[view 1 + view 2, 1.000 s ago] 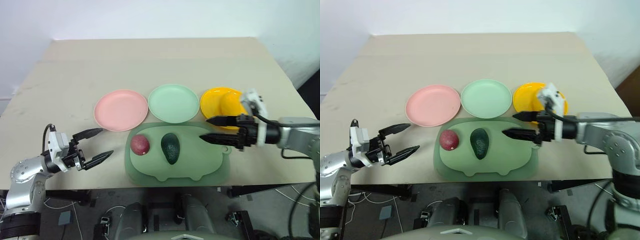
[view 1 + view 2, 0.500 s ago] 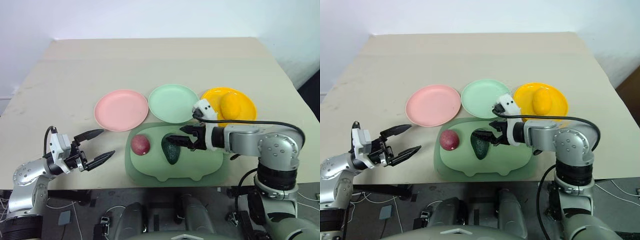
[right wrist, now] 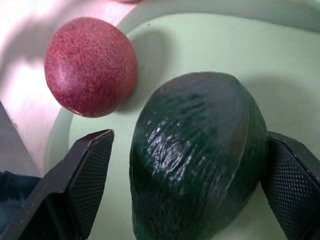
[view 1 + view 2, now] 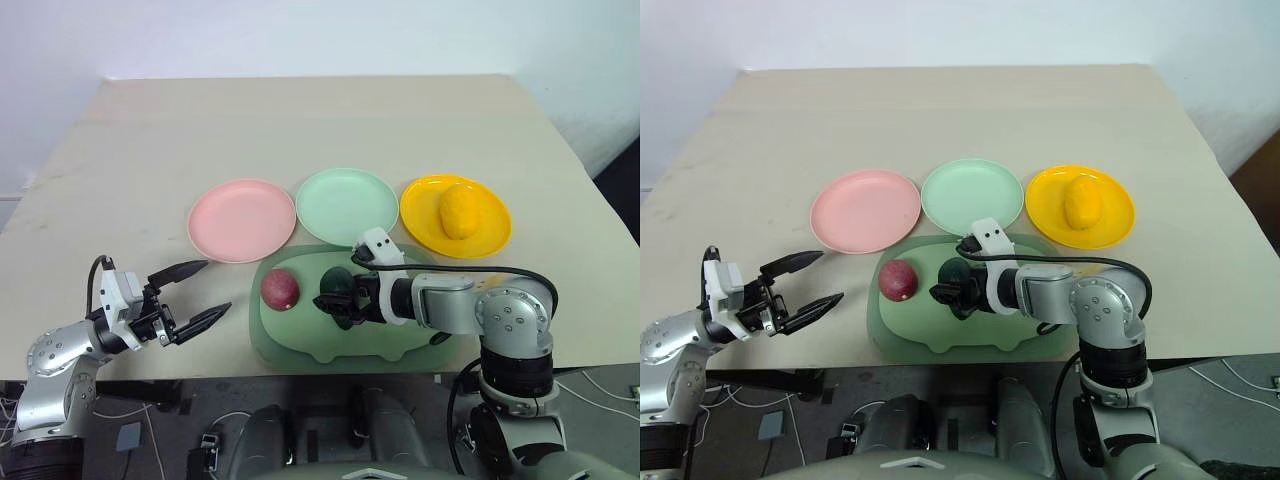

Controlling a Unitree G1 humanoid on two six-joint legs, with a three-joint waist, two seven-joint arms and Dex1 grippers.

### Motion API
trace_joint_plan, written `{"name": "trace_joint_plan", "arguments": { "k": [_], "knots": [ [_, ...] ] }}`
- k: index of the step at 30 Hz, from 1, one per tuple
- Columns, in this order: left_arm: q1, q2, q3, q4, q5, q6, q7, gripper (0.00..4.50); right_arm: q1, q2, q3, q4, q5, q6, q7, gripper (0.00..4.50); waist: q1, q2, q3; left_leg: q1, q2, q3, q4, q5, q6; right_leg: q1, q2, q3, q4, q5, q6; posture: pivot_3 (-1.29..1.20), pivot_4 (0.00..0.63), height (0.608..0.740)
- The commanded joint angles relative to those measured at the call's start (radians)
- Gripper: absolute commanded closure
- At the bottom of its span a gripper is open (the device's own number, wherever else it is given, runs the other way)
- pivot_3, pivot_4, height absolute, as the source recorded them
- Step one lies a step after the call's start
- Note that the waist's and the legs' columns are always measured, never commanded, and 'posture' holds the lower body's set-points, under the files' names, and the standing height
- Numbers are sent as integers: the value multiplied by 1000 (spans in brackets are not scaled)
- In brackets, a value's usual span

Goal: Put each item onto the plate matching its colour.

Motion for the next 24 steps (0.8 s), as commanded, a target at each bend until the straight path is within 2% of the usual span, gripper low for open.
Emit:
{"name": "trace_joint_plan", "arguments": {
  "k": [1, 3, 8, 11, 13, 17, 23, 24],
  "knots": [
    [8, 12, 13, -36, -4, -10, -6, 0, -9, -4, 15, -41, -36, 3, 21, 881, 0, 0, 0, 0, 0, 0, 0, 0, 0, 0, 0, 0, 0, 0, 0, 0, 150, 733],
    [11, 15, 11, -34, -7, -6, -15, 0, -15, -10, 15, -39, -51, -4, 38, 1434, -1, 0, 0, 0, 0, 0, 0, 0, 0, 0, 0, 0, 0, 0, 0, 0, 150, 733],
    [11, 17, -10, -38, -13, 9, -49, 0, -129, -13, -91, 24, -39, -19, 110, 1446, -1, 0, 0, 0, 0, 0, 0, 0, 0, 0, 0, 0, 0, 0, 0, 0, 150, 733],
    [-2, 15, -18, -37, -15, 17, -56, 0, -237, -18, -107, 143, -83, -114, 156, 1446, -2, 0, 0, 0, 0, 0, 0, 0, 0, -1, 0, 0, 0, 0, 0, 0, 150, 733],
    [-13, 15, -25, -32, -13, 19, -57, 0, -290, -36, -67, 233, -151, -200, 182, 1446, -3, 0, 0, 0, 0, 0, 0, 0, 0, -1, 1, 0, 0, 0, 0, 0, 150, 733],
    [-37, 9, -49, -28, -4, 20, -62, 0, -406, -74, 108, 541, -387, -511, 294, 1446, -5, 0, 0, 0, -1, 1, -1, 0, 0, -1, 1, 0, 0, 0, 0, 0, 150, 733],
    [-46, -10, -81, -44, 0, 23, -52, 0, -528, -29, 183, 992, -592, -863, 421, 1446, -8, 1, 0, -1, -1, 4, -1, 0, 0, -1, 1, 0, 0, 0, 0, 0, 150, 733],
    [-46, -14, -85, -46, 1, 21, -50, 0, -546, -24, 182, 1052, -615, -905, 436, 737, -8, 1, 0, -1, 0, 4, -1, 0, 0, -1, 1, 0, 0, 0, 0, 0, 150, 733]
  ]
}}
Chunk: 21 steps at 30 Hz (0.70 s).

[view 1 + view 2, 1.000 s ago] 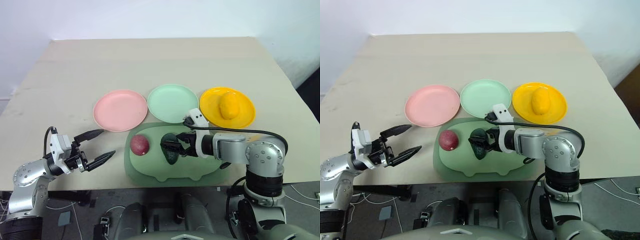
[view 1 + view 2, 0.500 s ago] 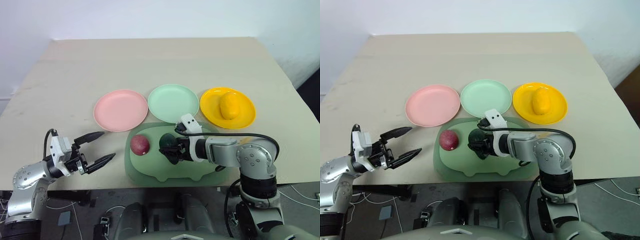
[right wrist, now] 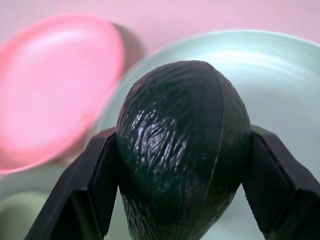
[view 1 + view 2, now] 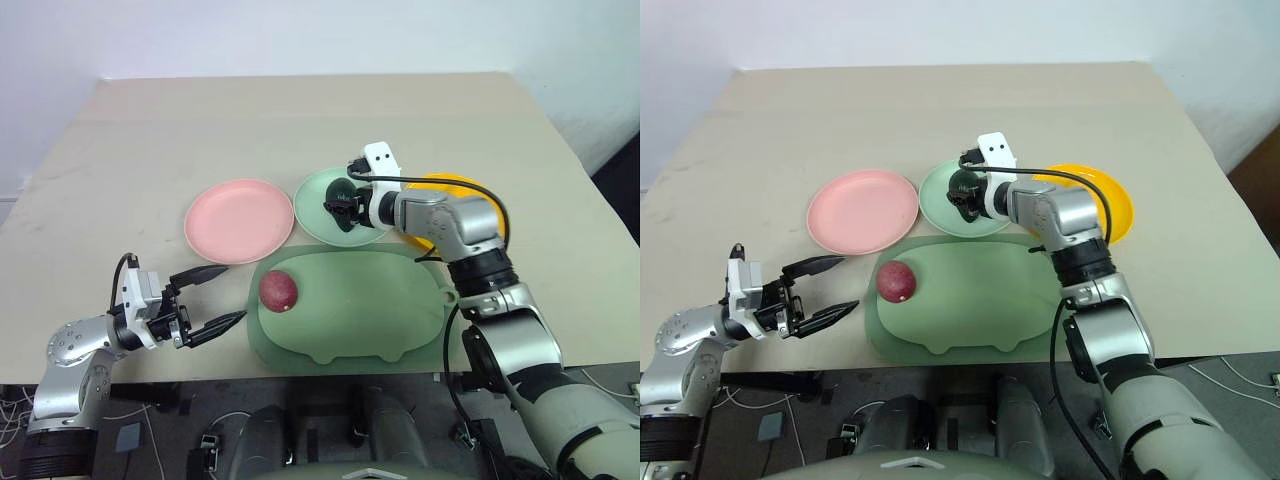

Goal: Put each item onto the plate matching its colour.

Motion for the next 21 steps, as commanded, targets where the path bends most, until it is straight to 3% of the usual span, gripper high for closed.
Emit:
{"name": "trace_joint_plan", "arguments": {
  "k": [1, 3, 6, 9, 15, 21],
  "knots": [
    [-5, -6, -8, -42, 2, -12, 2, 0, -76, 14, -2, 162, -84, -165, 53, 512, 0, 0, 0, 0, 0, 0, 0, 0, 0, 0, 0, 0, 0, 0, 0, 0, 150, 733],
    [-9, -10, -10, -39, 4, -19, 3, 0, -87, 4, -14, 186, -96, -184, 95, 26, 2, 0, 0, -1, 0, 0, 0, 0, 0, 0, 0, 0, 0, 0, 0, 0, 150, 733],
    [-15, -12, -14, -36, 3, -23, 2, 0, -69, -33, -29, 110, -90, -166, 167, 26, 2, 1, 0, -1, 1, 0, 0, 0, 0, 0, 0, 0, 0, 0, 0, 0, 150, 733],
    [-32, -14, -20, -27, 6, -32, -5, 0, 4, -109, -70, -105, -29, -94, 263, 26, 8, 1, 1, -2, 1, -1, 0, 0, 0, -1, -1, -1, 0, 0, 0, 0, 150, 733],
    [-100, -12, -50, 18, 10, -35, -49, 0, 323, -371, -251, -619, 191, 3, 497, 26, 17, 1, 1, -8, 0, -6, 1, 0, 0, -2, -2, -6, -1, 0, 0, 0, 150, 733],
    [-219, -3, -92, 120, 26, -39, -137, 0, 652, -546, -464, -746, 248, -128, 680, 26, 12, 1, 1, -6, -1, -6, 2, 0, 0, -1, -1, -5, -3, 0, 1, 0, 150, 733]
  ]
}}
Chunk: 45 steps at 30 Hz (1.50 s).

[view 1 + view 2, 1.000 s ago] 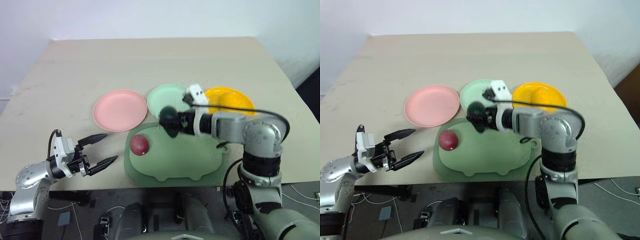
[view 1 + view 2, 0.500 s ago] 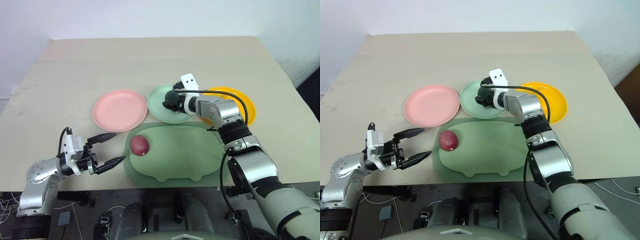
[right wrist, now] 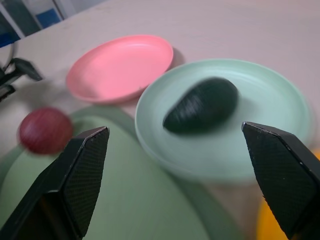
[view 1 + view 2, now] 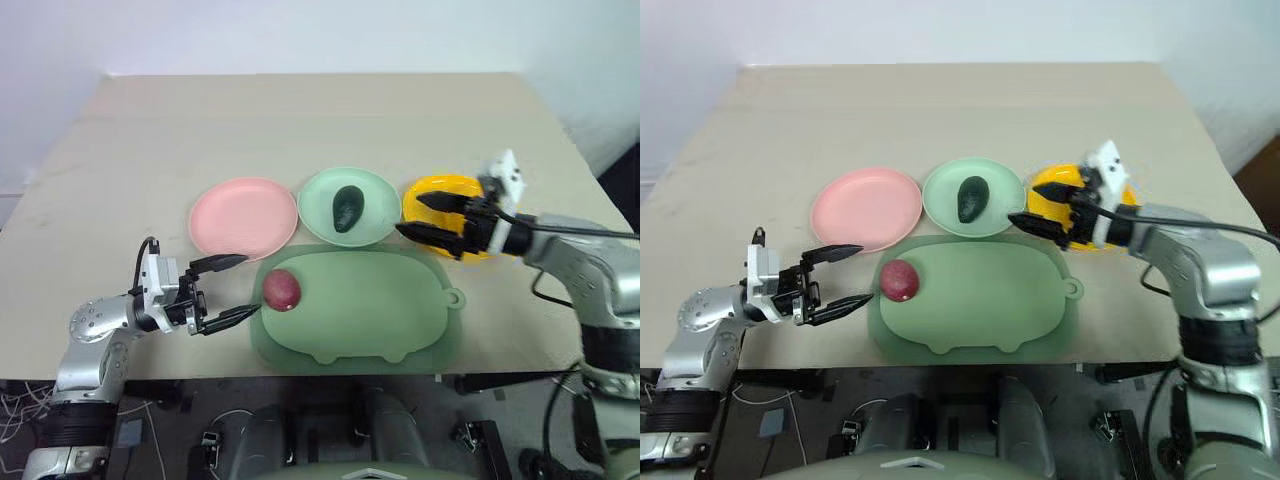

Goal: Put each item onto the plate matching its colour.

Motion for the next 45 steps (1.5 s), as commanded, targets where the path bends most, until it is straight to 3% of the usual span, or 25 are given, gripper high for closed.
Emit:
{"name": "trace_joint_plan", "arguments": {
  "k": [1, 9, 14, 21, 31, 43, 45],
  "knots": [
    [-69, 14, -17, 48, 9, -16, -66, 0, 129, -68, -126, -58, 28, -114, 118, 26, -2, 0, 0, 2, 0, 0, 0, 0, 0, 1, 1, 0, 0, 0, 0, 0, 150, 733],
    [-306, -10, -106, 265, 57, -34, -241, 0, 513, -122, -285, -82, -25, -400, 359, 26, 4, -2, 0, 10, 0, 1, -1, 0, 0, 6, 1, 4, 0, 0, 0, 0, 150, 733],
    [-395, -6, -177, 348, 52, -51, -276, 0, 600, -100, -313, -98, -42, -493, 343, 26, 15, -3, 1, 11, 0, 1, 0, 0, 0, 8, 1, 5, 0, -1, 1, 0, 150, 733],
    [-461, 33, -323, 390, -1, -65, -276, 0, 658, -74, -330, -98, -49, -543, 298, 26, 23, -4, 1, 11, 0, 0, 0, 0, 0, 8, 1, 5, 0, -1, 1, 0, 150, 733],
    [-532, 17, -499, 537, 5, -170, -276, 0, 685, -64, -327, -141, -27, -515, 215, 26, 22, -4, 2, 11, -1, 0, 1, 0, 0, 8, 1, 5, 0, -1, 0, 0, 150, 733],
    [-551, -28, -526, 656, 12, -240, -276, 0, 678, -61, -309, -155, -20, -494, 166, 26, 24, -5, 2, 11, -1, 0, 1, 0, 0, 8, 1, 5, 0, -1, 0, 0, 150, 733],
    [-548, -34, -518, 656, 13, -244, -276, 384, 672, -62, -304, -153, -20, -490, 164, 0, 23, -5, 2, 11, -1, -1, 1, 0, 0, 8, 1, 5, 0, -1, 0, 0, 150, 733]
  ]
}}
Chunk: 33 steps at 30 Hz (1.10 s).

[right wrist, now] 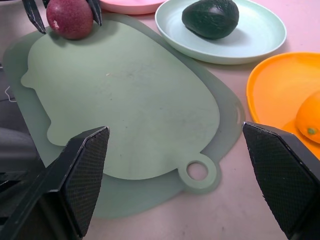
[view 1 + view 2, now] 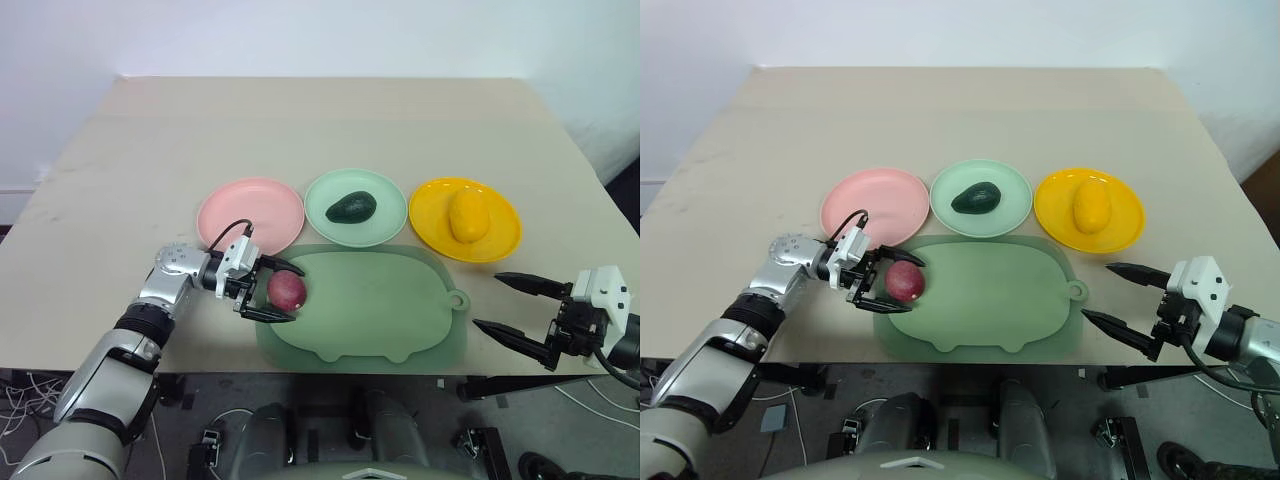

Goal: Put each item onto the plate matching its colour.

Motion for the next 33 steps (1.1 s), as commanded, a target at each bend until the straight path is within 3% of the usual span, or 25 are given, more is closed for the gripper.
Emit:
{"name": "trace_joint_plan", "arguments": {
  "k": [1, 3, 10, 19, 26, 30, 33],
  "knots": [
    [-12, -9, 29, -4, -6, -12, -5, 589, -14, 1, -3, -21, 22, 1, -7, 0, 0, 0, 0, 0, 0, 0, 0, 0, 0, 0, 0, 0, 0, 0, 0, 0, 150, 733],
    [0, -13, 45, -19, -14, -6, -5, 1157, -18, 1, 3, -22, 23, 5, -8, 0, 0, 0, 0, 0, 0, 0, 0, 0, 0, 0, 0, 0, 0, 0, 0, 0, 150, 733],
    [-13, -9, 226, -133, -48, 189, 44, 1218, -35, -10, 13, -7, 27, 13, 2, 0, 0, 0, 0, 0, 0, 0, 0, 0, 0, 0, 0, 0, 0, 0, 0, 0, 150, 733],
    [-186, -6, 346, 317, 242, -91, 422, 1218, -99, 3, 71, 13, 25, 23, -8, 0, -1, -1, 0, 1, 0, 0, 0, 0, 0, 1, 0, 0, 0, 0, 0, 0, 150, 733],
    [-214, -36, 366, 420, 341, -110, 522, 1218, -120, 7, 96, 16, 23, 19, -19, 0, 1, -3, 0, 0, 0, 1, 1, 0, 0, 1, 0, -3, 0, 0, 0, 0, 150, 733],
    [-215, -41, 387, 402, 351, -120, 497, 27, -124, 10, 102, 29, 20, 8, -9, 0, -1, -3, 0, 1, 0, 2, 1, 0, 0, 2, 0, -2, 0, 0, 0, 0, 150, 733],
    [-230, -27, 441, 367, 306, -99, 466, 27, -125, 14, 103, 41, 20, 3, -3, 0, -1, -3, 0, 0, 0, 2, 1, 0, 0, 2, 0, -3, 1, 0, 0, 0, 150, 733]
  ]
}}
